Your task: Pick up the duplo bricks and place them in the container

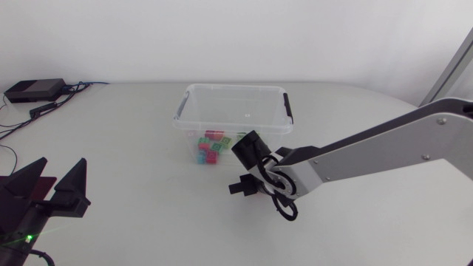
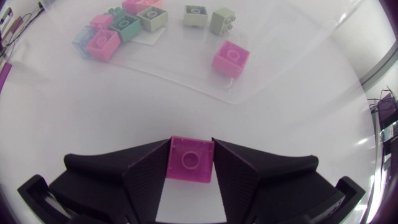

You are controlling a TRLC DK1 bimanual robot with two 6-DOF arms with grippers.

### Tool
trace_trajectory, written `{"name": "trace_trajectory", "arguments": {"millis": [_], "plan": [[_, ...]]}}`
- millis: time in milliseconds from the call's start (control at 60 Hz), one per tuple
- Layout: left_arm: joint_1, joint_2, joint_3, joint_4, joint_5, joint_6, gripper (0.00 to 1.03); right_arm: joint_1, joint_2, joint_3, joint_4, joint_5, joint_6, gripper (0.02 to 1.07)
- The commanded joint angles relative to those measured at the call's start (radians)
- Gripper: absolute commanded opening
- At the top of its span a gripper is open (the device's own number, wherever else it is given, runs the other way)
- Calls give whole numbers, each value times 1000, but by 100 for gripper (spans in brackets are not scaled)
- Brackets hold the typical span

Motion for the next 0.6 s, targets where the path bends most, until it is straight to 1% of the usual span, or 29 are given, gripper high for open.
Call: {"name": "trace_trajectory", "arguments": {"millis": [0,117,200,350,467,583], "plan": [[-2,-12,-22,13,-1,0,99,-5,7,-10,18,16,-4,43],[-2,-12,-22,7,-1,0,99,-4,-36,-40,17,16,-12,40],[-2,-12,-22,3,-2,-2,99,-4,-117,-74,4,17,-24,40],[-5,-12,-22,2,-4,-12,99,-7,-339,-92,-97,26,-44,39],[-23,-12,-22,2,-6,-35,99,-8,-505,-57,-174,48,-69,39],[-34,-12,-22,2,-6,-52,99,-13,-588,12,-207,65,-95,39]]}}
